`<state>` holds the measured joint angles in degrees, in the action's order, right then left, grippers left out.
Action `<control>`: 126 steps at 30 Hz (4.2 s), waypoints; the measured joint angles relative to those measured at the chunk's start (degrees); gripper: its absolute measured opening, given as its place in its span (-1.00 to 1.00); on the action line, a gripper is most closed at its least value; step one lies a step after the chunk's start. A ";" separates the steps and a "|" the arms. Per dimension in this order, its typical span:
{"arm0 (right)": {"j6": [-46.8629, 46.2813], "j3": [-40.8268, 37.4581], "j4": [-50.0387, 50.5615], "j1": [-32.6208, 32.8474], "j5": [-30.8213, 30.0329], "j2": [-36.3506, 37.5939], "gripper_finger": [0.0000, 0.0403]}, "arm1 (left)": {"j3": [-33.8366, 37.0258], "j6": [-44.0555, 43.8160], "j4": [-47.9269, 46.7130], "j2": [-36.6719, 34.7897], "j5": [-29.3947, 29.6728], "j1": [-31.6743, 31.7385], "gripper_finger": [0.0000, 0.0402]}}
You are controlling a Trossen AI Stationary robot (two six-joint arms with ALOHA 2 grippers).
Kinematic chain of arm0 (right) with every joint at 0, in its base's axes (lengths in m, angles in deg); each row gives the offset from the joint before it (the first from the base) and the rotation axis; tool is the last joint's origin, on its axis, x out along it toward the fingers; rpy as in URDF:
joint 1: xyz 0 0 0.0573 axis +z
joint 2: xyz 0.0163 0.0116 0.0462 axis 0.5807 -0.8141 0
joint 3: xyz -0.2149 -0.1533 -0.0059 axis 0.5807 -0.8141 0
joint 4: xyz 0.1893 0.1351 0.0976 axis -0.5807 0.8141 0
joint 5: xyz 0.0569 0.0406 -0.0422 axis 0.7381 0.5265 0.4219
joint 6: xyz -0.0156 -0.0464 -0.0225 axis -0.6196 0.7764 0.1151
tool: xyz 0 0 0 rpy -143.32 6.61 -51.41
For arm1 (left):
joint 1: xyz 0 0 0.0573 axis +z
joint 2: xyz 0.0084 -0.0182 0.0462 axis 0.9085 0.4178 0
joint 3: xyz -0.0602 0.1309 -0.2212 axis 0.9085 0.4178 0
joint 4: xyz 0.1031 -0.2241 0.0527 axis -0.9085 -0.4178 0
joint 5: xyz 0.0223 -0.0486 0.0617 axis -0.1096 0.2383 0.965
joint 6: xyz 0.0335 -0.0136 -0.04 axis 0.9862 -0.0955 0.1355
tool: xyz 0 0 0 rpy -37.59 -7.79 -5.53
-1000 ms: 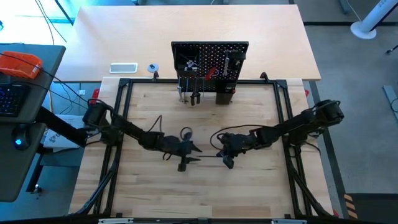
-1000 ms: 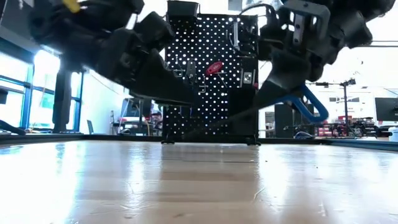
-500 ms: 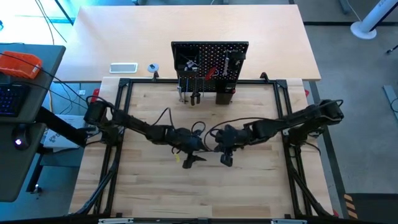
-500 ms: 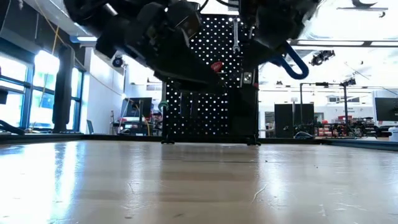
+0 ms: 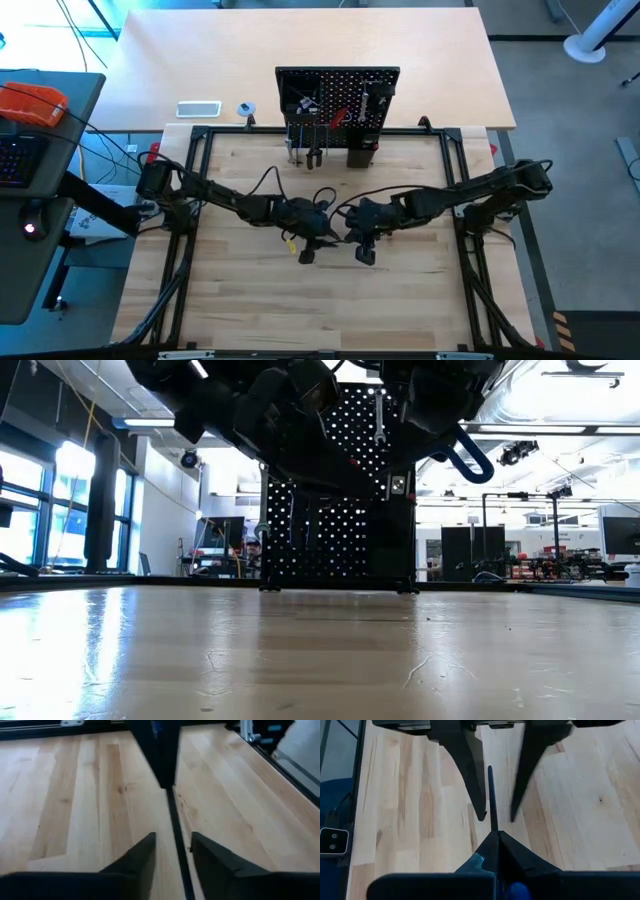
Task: Hang tools onto peg board
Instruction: Put the pick tool into the bin on the pegboard
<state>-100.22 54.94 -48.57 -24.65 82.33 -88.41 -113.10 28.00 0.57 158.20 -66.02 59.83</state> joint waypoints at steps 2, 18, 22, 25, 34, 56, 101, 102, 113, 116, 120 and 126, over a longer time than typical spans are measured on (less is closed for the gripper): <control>0.21 0.00 -0.02 0.00 -0.09 0.00 -1.00 | -0.43 1.45 -0.91 0.00 -0.99 0.00 -0.57; 0.84 -0.07 -0.17 -0.20 -2.13 0.14 -0.99 | -0.92 5.82 -1.69 0.00 0.93 0.00 -0.98; 0.87 -0.07 0.35 0.26 -4.87 2.20 -0.85 | -0.95 6.67 -0.57 0.00 1.76 -0.02 -0.99; 0.95 -0.07 1.75 1.30 -9.04 5.06 -0.65 | -0.95 6.91 -0.71 0.00 1.49 -0.04 -0.99; -5.42 -0.07 10.93 4.82 -20.31 15.69 -0.07 | -0.96 7.78 3.24 -0.04 1.48 1.07 -1.00; -16.85 -14.57 -3.07 25.24 -56.45 25.86 -0.02 | 7.84 4.22 37.29 0.00 1.72 7.78 -1.00; 18.52 -23.80 -36.95 9.77 -44.59 30.27 -0.94 | 7.71 1.92 36.87 -0.43 -0.04 11.14 -0.22; 19.27 -23.80 -36.64 9.77 -45.22 31.14 -0.94 | 7.73 1.39 36.32 -0.90 -0.05 11.63 -0.16; 29.81 -17.20 -28.09 8.11 -57.44 36.61 -0.94 | 7.80 1.18 25.41 -8.25 -0.21 14.47 0.08; 30.26 -12.35 -22.95 5.44 -57.57 35.15 -0.94 | 7.80 1.20 22.18 -9.72 -0.04 14.47 0.08; 32.40 -6.83 -18.55 2.07 -56.31 32.43 -0.94 | 7.80 1.20 20.27 -10.38 0.14 14.44 0.08; 37.16 -0.32 -15.98 -2.10 -54.26 27.51 -0.94 | 7.80 1.02 17.67 -10.36 0.18 14.37 0.08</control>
<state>-63.05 54.62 -64.55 -26.75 28.07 -60.89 -105.31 29.02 18.25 147.84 -65.84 74.20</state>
